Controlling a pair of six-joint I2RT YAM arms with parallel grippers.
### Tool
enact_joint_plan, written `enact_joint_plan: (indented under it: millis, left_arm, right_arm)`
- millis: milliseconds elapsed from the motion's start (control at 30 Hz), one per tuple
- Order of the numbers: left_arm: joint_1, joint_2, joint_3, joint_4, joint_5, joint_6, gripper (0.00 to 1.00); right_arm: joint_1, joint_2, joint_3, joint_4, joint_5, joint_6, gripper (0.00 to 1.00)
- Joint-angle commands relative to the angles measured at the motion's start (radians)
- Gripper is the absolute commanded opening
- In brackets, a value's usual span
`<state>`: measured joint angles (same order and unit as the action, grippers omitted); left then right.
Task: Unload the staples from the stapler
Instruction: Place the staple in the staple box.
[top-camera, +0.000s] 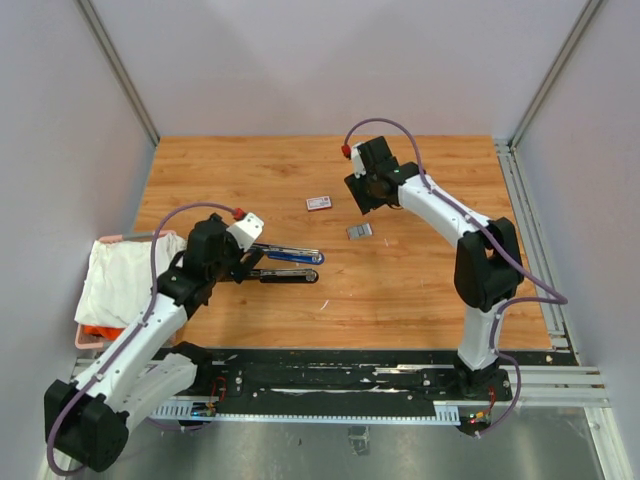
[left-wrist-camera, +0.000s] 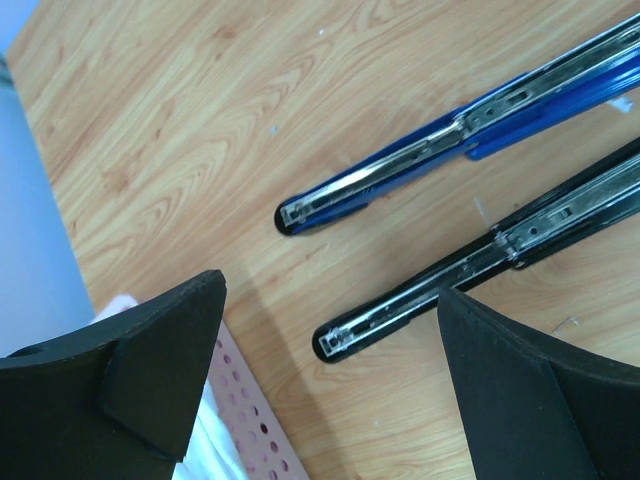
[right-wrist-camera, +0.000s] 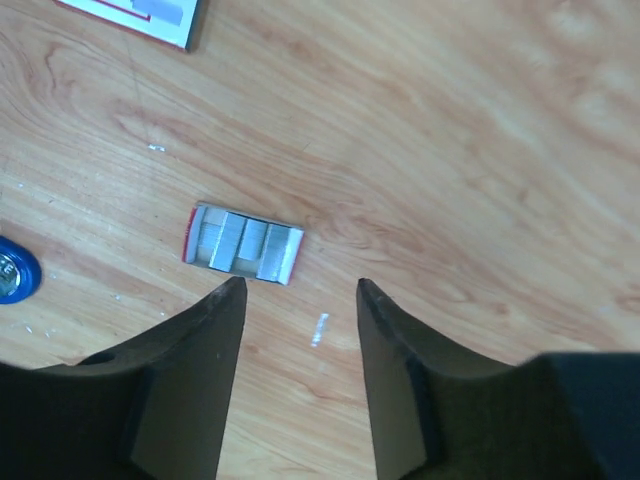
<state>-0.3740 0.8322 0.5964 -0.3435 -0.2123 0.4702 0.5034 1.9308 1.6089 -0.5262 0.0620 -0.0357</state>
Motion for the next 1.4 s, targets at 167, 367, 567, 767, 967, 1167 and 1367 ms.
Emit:
enact_joint_plan:
  millis: [167, 367, 567, 767, 967, 1167, 1367]
  left_arm:
    - [0.006, 0.28, 0.295, -0.034, 0.142, 0.052, 0.98]
    - [0.007, 0.566, 0.54, -0.081, 0.288, -0.144, 0.98]
    - [-0.01, 0.771, 0.758, -0.046, 0.446, -0.194, 0.98]
    - [-0.012, 1.046, 1.079, -0.136, 0.484, -0.214, 0.98]
    - [-0.012, 1.269, 1.301, -0.129, 0.531, -0.319, 0.98]
    - [-0.012, 1.445, 1.447, -0.119, 0.57, -0.369, 0.98]
    - [-0.011, 1.516, 1.434, -0.068, 0.619, -0.372, 0.98]
  right_arm:
    - [-0.093, -0.046, 0.015, -0.004, -0.059, -0.084, 0.56]
    - [-0.124, -0.021, 0.029, -0.028, -0.097, -0.074, 0.56]
    - [-0.165, -0.024, 0.012, -0.027, -0.122, -0.095, 0.6]
    - [-0.197, -0.018, -0.021, -0.034, -0.176, -0.1, 0.61]
    - [-0.201, -0.019, -0.037, -0.024, -0.185, -0.107, 0.61]
    - [-0.206, -0.042, -0.055, -0.02, -0.213, -0.127, 0.61]
    - [-0.25, -0.042, -0.068, -0.039, -0.274, -0.129, 0.61]
